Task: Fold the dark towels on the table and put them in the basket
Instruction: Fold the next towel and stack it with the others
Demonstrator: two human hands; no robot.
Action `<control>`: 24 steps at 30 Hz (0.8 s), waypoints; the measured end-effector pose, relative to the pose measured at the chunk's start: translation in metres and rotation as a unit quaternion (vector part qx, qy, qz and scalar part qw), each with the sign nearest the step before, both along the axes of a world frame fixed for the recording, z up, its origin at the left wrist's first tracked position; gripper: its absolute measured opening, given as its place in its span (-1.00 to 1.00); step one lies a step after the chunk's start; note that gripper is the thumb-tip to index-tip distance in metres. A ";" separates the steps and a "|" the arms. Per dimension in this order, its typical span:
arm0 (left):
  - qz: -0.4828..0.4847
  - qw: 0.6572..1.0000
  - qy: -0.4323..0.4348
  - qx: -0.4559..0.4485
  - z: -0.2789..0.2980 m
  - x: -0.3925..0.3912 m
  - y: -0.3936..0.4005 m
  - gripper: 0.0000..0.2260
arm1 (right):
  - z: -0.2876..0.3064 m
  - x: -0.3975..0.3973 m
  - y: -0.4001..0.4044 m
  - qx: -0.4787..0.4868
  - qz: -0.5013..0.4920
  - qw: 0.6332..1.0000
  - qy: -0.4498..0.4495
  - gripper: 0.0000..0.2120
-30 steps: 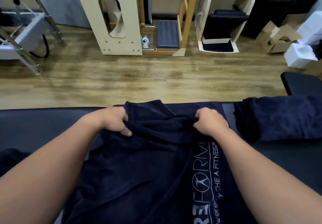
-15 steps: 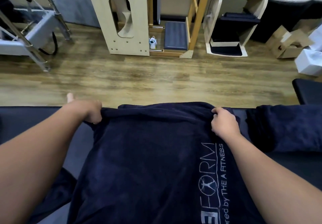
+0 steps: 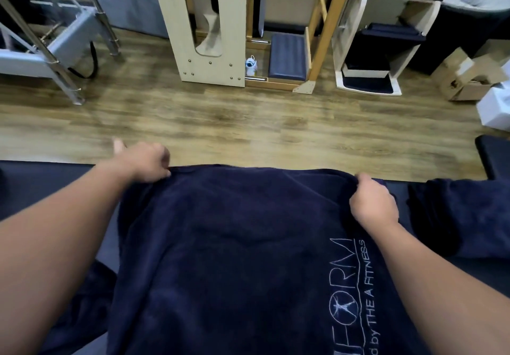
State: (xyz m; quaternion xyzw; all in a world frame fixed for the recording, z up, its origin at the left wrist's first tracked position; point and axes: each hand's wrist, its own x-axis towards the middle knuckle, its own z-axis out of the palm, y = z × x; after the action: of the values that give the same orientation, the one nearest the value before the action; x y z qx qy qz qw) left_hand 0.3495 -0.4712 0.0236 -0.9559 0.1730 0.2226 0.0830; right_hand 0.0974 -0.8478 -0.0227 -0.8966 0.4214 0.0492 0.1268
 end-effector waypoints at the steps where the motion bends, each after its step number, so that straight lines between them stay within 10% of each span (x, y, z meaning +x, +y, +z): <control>1: 0.021 0.999 0.035 -0.027 -0.008 -0.007 -0.003 -0.75 | 0.000 0.002 -0.001 -0.002 -0.005 1.000 -0.004 -0.61; 4: 0.003 0.999 0.045 -0.013 -0.026 -0.042 -0.018 -0.31 | -0.002 0.009 -0.010 0.030 -0.047 0.998 0.011 -0.53; 7: -0.082 0.995 -0.023 -0.046 -0.037 -0.089 -0.044 -0.23 | 0.002 0.015 -0.015 0.088 -0.091 0.992 0.019 -0.71; 11: -0.044 0.990 0.123 -0.046 -0.058 -0.129 -0.072 -0.02 | 0.007 0.017 -0.023 0.194 -0.183 0.962 -0.051 -0.91; 14: -0.022 0.991 0.125 -0.046 -0.064 -0.131 -0.074 0.04 | 0.015 0.024 -0.040 0.093 -0.191 0.970 -0.115 -0.80; 24: -0.008 0.993 0.114 -0.032 -0.064 -0.132 -0.078 0.06 | -0.005 0.026 0.038 0.022 0.090 0.992 0.081 -0.51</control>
State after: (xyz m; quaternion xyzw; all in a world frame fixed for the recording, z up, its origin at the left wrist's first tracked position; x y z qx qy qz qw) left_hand 0.2178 -0.5489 -0.0402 -0.9251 0.1956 0.3238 0.0340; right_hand 0.1229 -0.8102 -0.0279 -0.9208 0.3469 0.1423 0.1074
